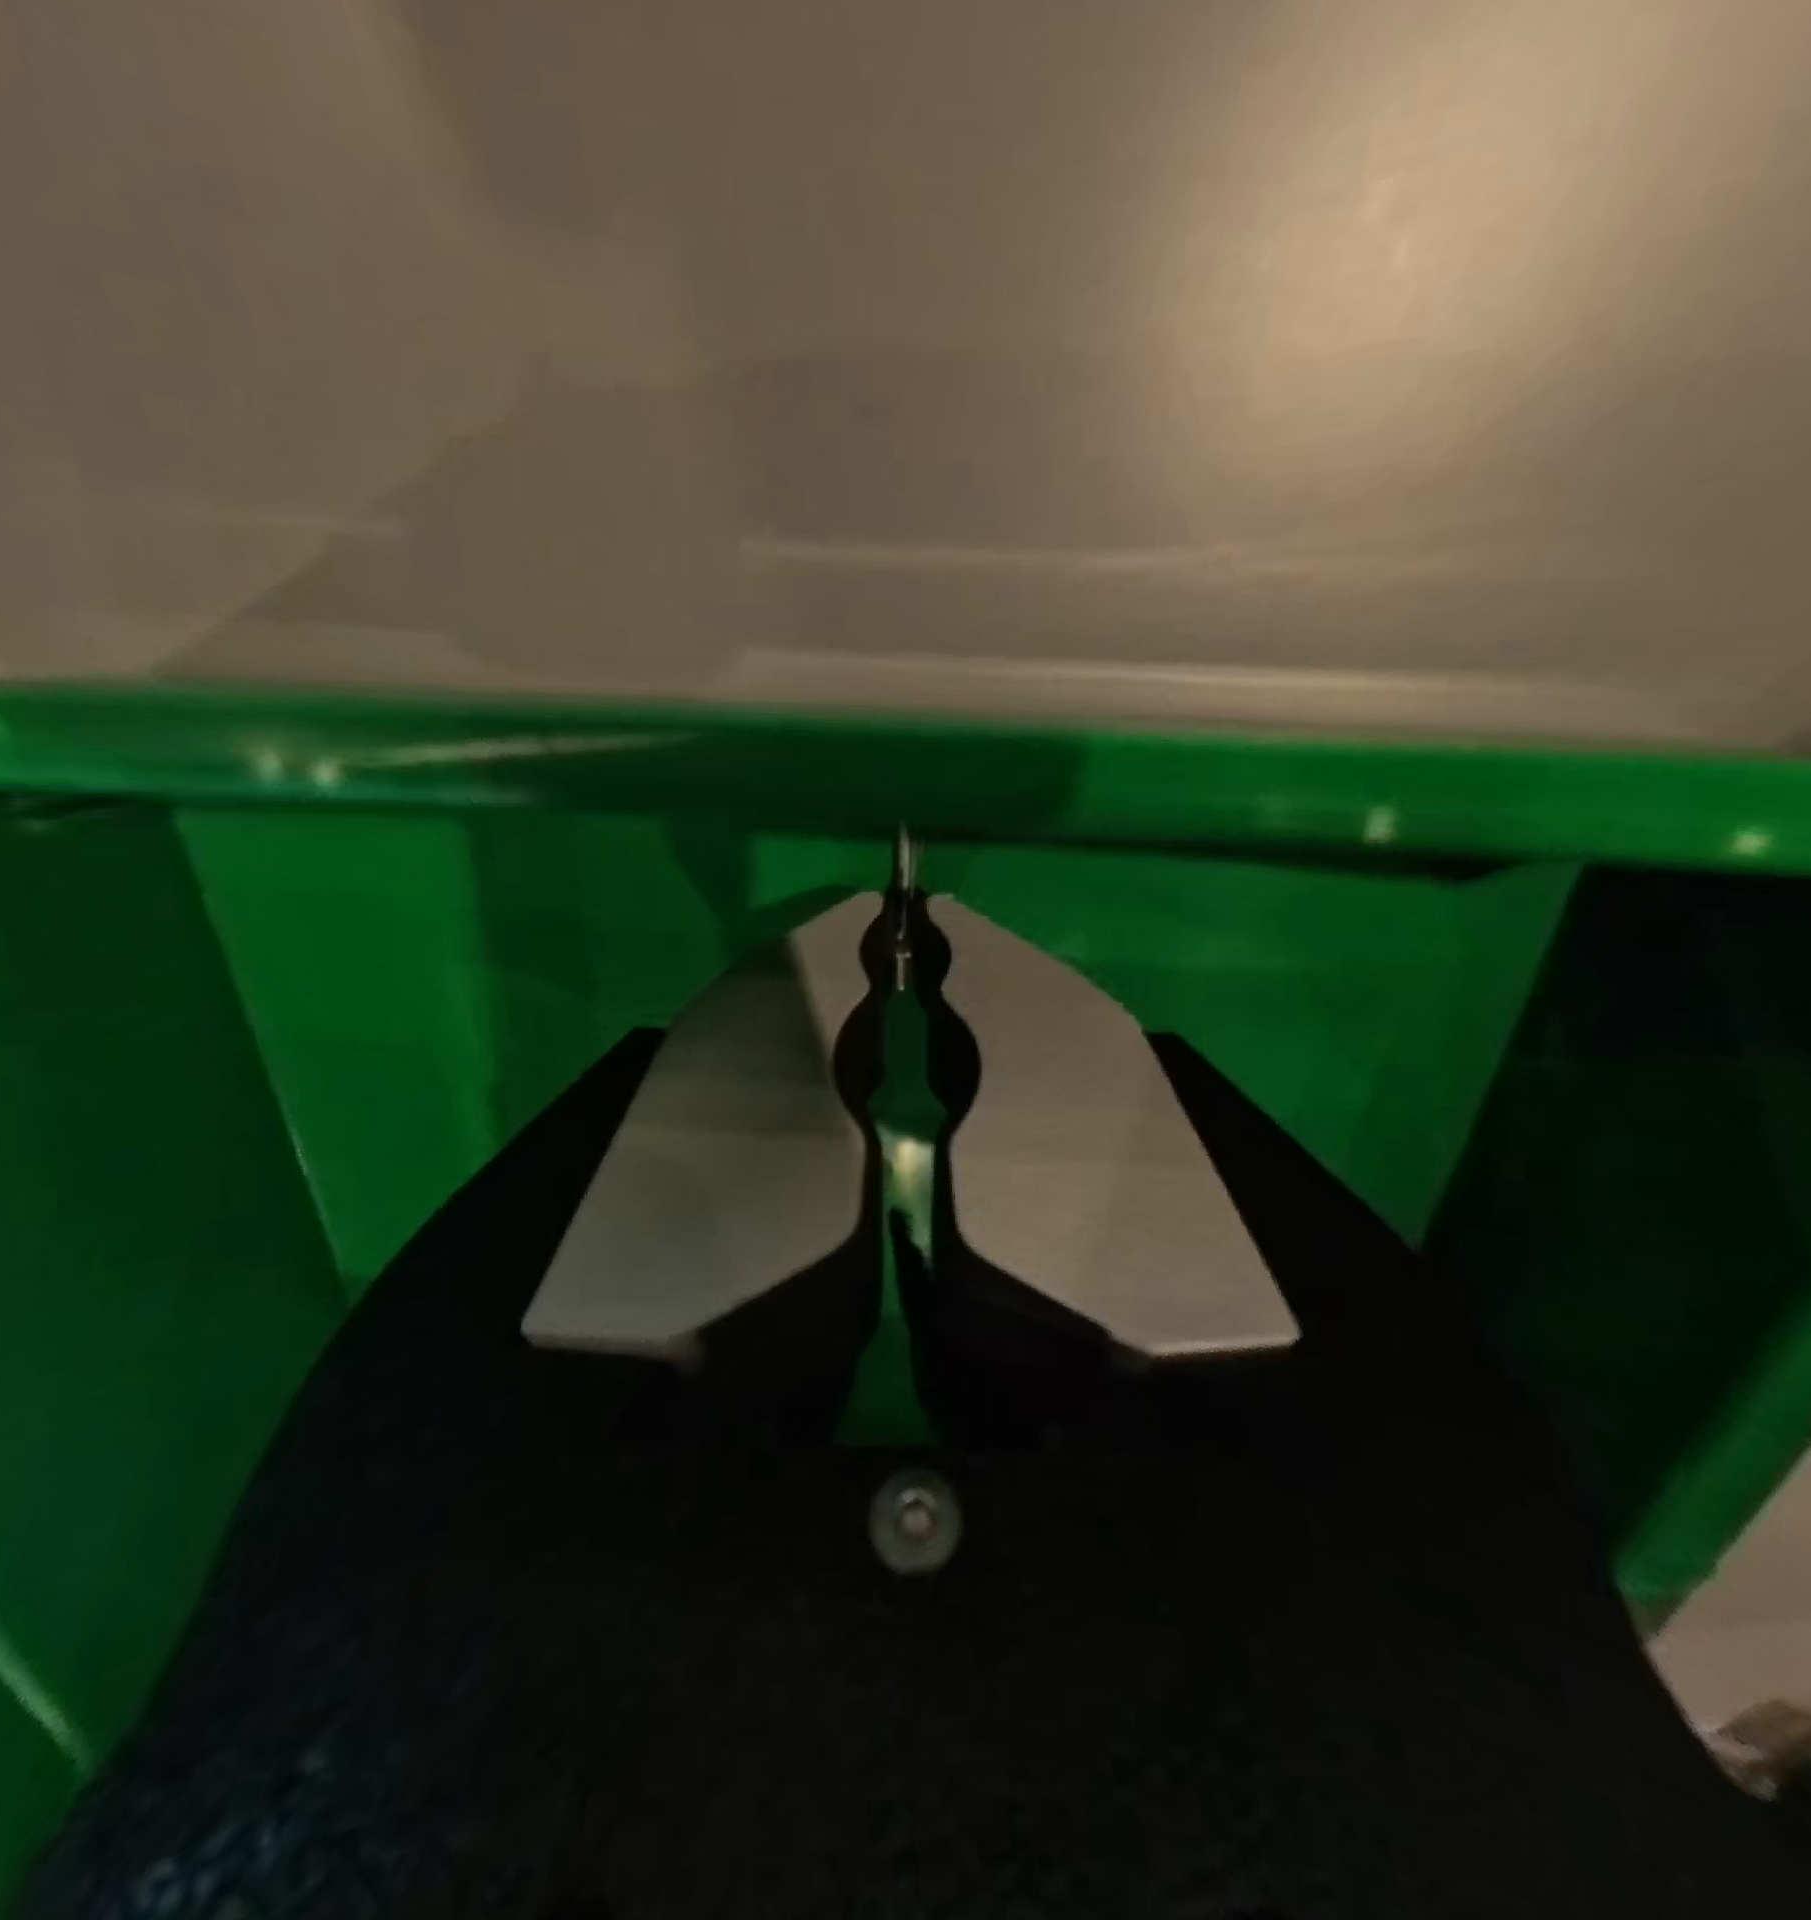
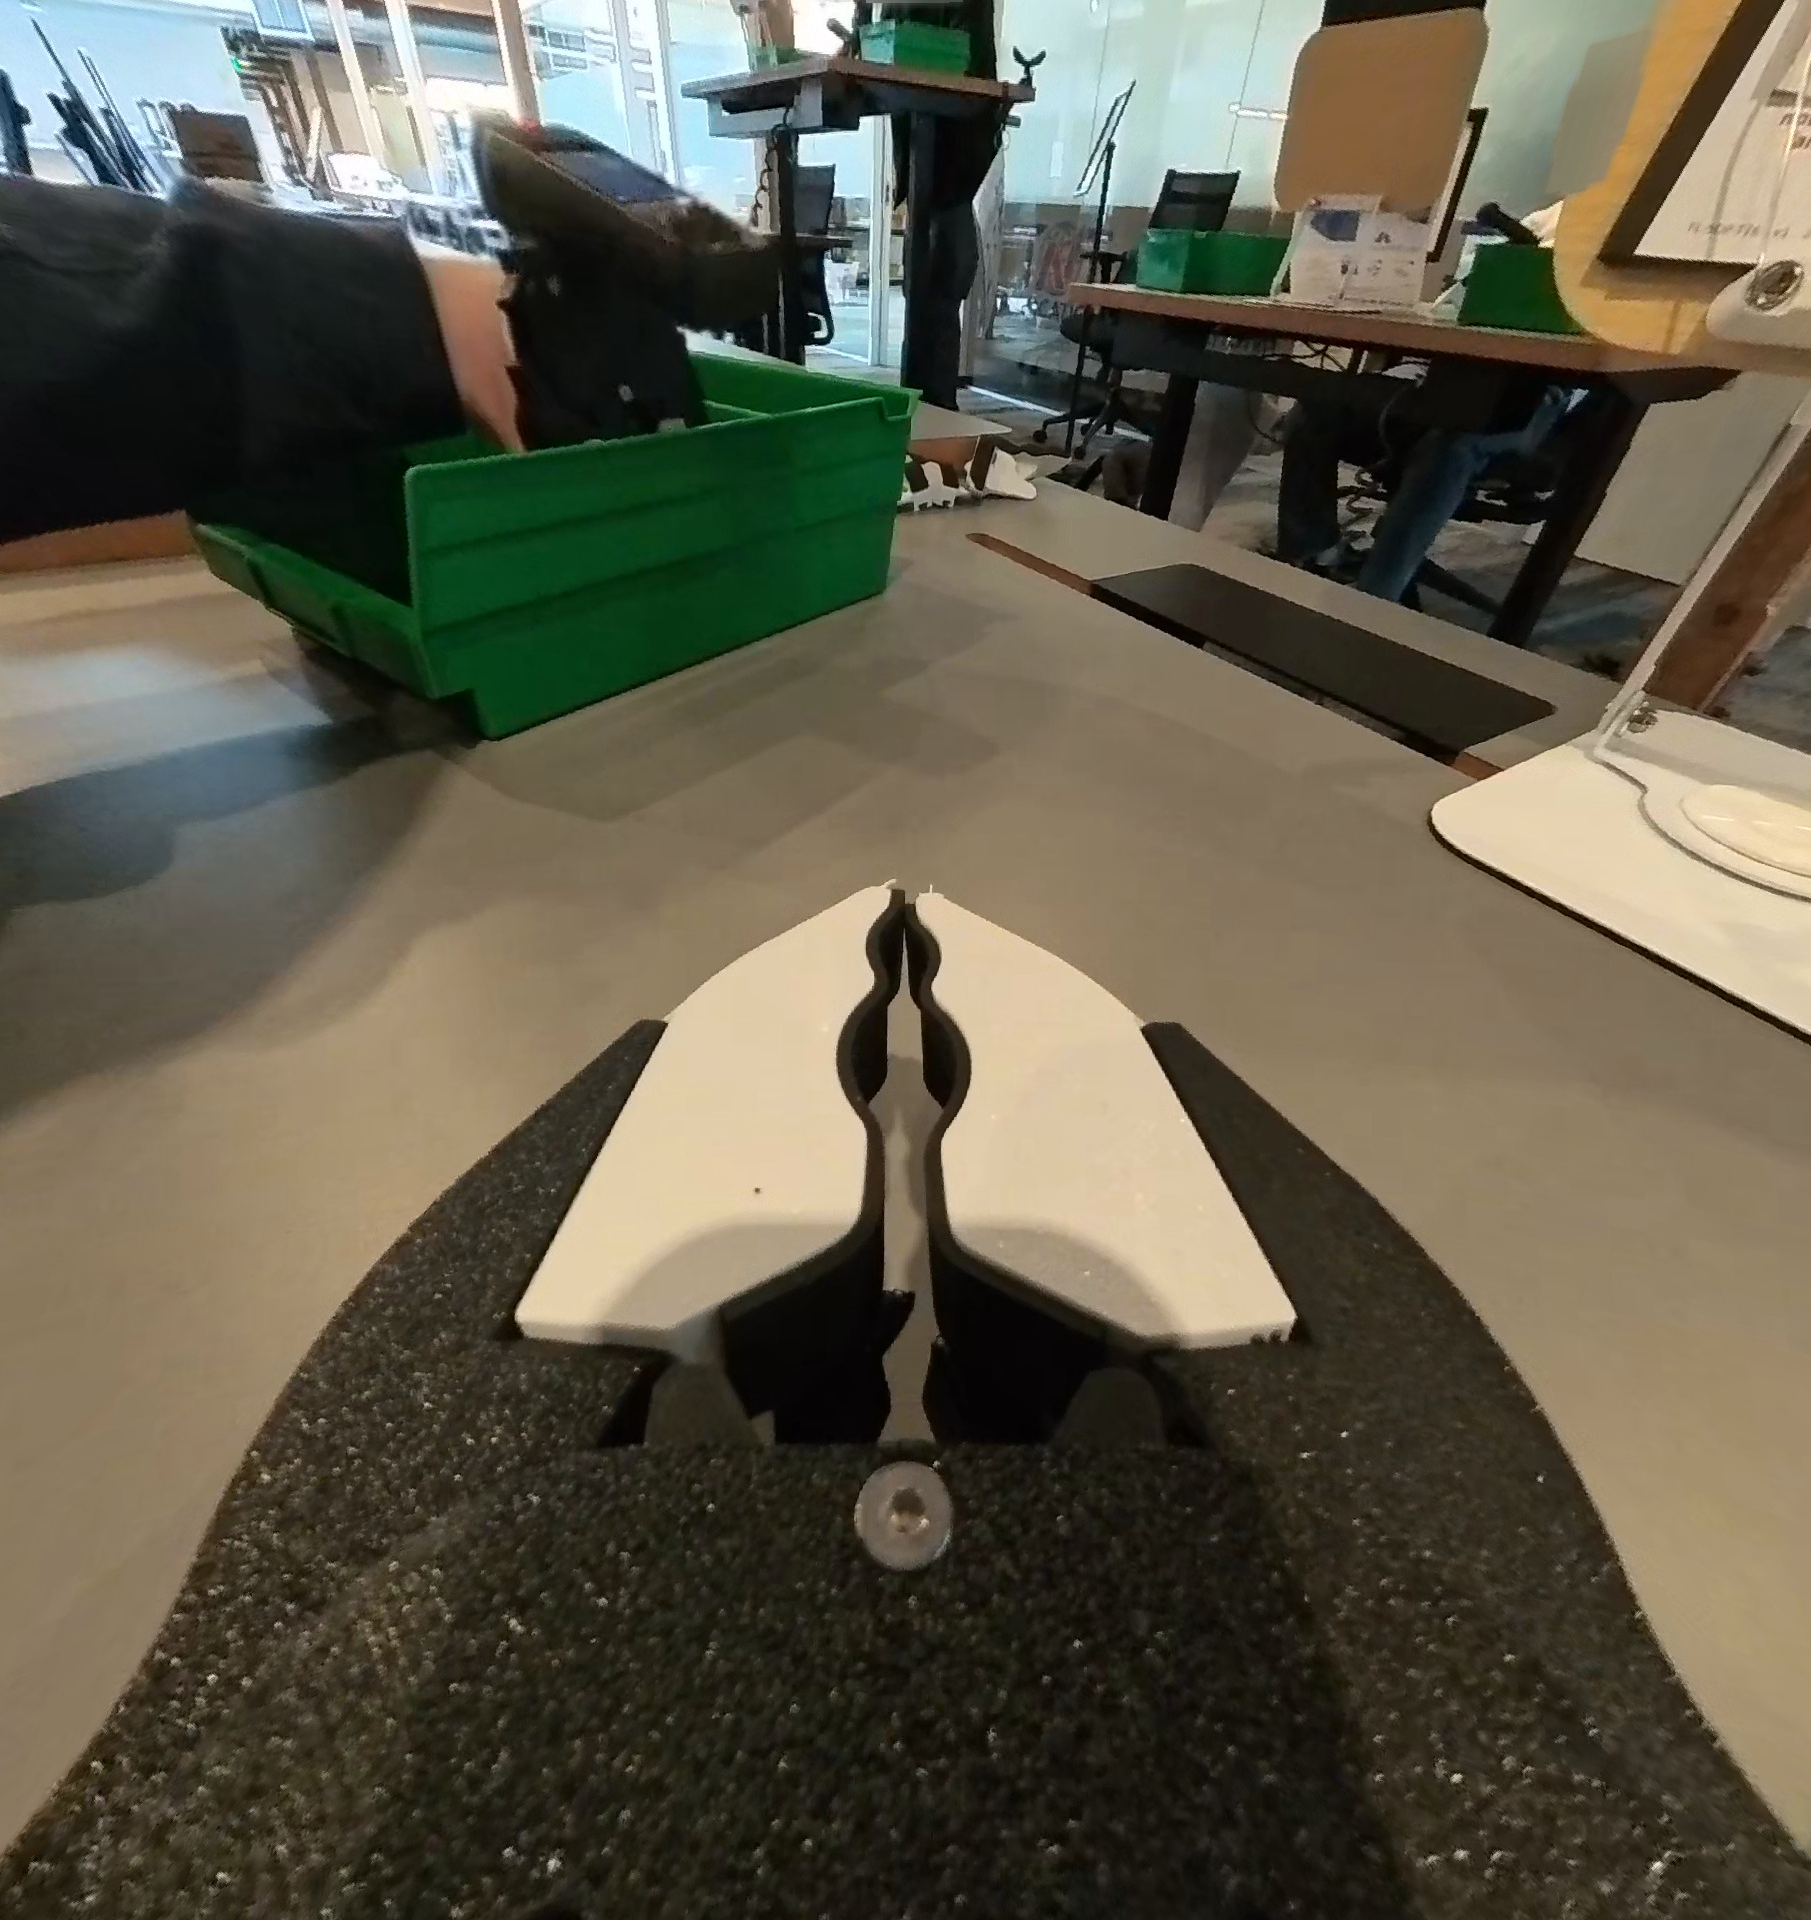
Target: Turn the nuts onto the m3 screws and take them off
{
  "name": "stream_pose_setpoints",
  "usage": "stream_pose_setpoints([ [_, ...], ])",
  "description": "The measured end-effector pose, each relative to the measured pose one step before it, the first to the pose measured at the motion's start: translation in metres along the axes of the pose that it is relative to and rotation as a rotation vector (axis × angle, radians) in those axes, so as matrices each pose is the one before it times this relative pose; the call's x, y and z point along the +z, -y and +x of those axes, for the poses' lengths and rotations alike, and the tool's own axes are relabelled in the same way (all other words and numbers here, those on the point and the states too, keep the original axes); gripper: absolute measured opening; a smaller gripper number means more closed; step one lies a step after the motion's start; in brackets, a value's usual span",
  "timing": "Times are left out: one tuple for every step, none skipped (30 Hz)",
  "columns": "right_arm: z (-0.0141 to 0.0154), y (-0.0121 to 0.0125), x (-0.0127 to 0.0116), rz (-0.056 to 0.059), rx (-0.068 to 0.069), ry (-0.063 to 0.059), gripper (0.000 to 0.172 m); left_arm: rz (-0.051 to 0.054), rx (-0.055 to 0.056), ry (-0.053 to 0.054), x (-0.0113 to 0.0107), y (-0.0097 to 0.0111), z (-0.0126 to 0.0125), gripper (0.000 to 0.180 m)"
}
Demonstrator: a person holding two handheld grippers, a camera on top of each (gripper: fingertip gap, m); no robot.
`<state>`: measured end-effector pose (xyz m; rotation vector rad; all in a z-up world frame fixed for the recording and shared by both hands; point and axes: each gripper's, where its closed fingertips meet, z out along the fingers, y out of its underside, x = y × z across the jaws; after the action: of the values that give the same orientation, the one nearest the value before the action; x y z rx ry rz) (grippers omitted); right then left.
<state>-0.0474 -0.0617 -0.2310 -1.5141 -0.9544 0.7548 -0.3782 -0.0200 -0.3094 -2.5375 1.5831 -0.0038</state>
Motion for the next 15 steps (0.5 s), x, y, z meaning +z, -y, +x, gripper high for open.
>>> stream_pose_setpoints([
  [-0.00022,0.00035,-0.00039,0.0027,0.0038,0.0011,0.000,-0.0080,-0.0063,0.0145,-0.00202,-0.00307,-0.00069,0.002],
  [-0.00014,0.00047,-0.00051,0.0031,0.0048,0.0014,0.000,0.0043,-0.0106,0.0170,-0.00383,-0.00233,-0.00113,0.002],
  [-0.00007,0.00060,-0.00063,0.0035,0.0056,0.0018,0.000,0.0148,-0.0181,0.0139,-0.00595,-0.00138,-0.00081,0.002],
  [0.00000,0.00077,-0.00069,0.0041,0.0064,0.0012,0.000,0.0234,-0.0214,0.0195,-0.00807,-0.00049,-0.00173,0.002],
  [0.00002,0.00122,-0.00085,0.0055,0.0061,0.0013,0.000,0.0317,-0.0198,0.0281,-0.01038,0.00084,-0.00238,0.002],
  [0.00018,0.00170,-0.00100,0.0070,0.0049,0.0007,0.000,0.0371,-0.0197,0.0321,-0.01239,0.00244,-0.00275,0.002],
  [0.00012,0.00201,-0.00102,0.0078,0.0029,-0.0002,0.000,0.0409,-0.0169,0.0329,-0.01399,0.00462,-0.00217,0.002],
  [0.00022,0.00235,-0.00125,0.0082,0.0005,-0.0013,0.000,0.0450,-0.0094,0.0292,-0.01492,0.00742,-0.00068,0.002],
  [0.00015,0.00240,-0.00110,0.0083,-0.0020,-0.0025,0.000,0.0446,0.0026,0.0256,-0.01500,0.01022,0.00120,0.002],
  [0.00029,0.00218,-0.00112,0.0073,-0.0037,-0.0036,0.000,0.0424,0.0183,0.0195,-0.01378,0.01297,0.00347,0.002],
  [0.00033,0.00188,-0.00092,0.0053,-0.0038,-0.0042,0.000,0.0424,0.0311,0.0081,-0.01166,0.01592,0.00640,0.002],
  [0.00038,0.00139,-0.00066,0.0036,-0.0033,-0.0045,0.000,0.0411,0.0406,-0.0064,-0.00854,0.01852,0.00955,0.002],
  [0.00057,0.00103,-0.00067,0.0014,-0.0027,-0.0060,0.000,0.0343,0.0497,-0.0204,-0.00462,0.01946,0.01214,0.002],
  [0.00053,0.00058,-0.00066,-0.0006,-0.0030,-0.0052,0.000,0.0200,0.0563,-0.0299,-0.00049,0.01881,0.01353,0.002],
  [0.00052,0.00025,-0.00062,-0.0026,-0.0042,-0.0052,0.000,0.0065,0.0585,-0.0330,0.00350,0.01749,0.01335,0.002],
])
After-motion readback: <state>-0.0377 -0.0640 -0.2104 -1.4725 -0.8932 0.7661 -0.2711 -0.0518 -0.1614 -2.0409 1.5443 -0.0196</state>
